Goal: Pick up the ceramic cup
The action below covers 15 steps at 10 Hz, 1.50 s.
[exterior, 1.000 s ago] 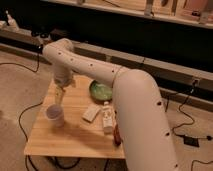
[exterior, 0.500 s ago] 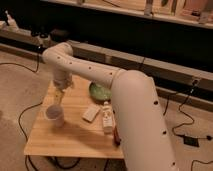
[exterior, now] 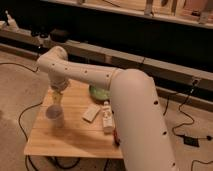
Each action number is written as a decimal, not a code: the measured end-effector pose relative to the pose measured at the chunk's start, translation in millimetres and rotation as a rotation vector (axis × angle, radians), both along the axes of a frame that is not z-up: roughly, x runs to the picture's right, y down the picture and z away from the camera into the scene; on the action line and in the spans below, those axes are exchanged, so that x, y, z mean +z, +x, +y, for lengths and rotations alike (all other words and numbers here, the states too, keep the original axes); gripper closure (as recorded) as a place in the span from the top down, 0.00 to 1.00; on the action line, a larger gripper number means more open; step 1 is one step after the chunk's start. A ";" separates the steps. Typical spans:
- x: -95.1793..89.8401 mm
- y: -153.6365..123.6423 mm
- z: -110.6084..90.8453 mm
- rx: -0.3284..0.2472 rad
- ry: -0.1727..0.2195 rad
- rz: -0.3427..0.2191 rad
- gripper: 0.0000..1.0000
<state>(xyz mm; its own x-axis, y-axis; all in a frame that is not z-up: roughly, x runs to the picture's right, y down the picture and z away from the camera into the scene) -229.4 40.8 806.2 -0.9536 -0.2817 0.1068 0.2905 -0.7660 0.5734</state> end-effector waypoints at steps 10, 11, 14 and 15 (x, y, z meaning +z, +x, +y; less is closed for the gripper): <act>33.8 -15.0 79.1 -0.086 -0.097 0.020 0.57; 37.5 -21.9 89.3 -0.092 -0.135 0.008 0.45; 34.2 -39.8 90.9 -0.079 -0.186 -0.056 0.16; 29.2 -43.4 86.5 -0.079 -0.185 -0.065 0.08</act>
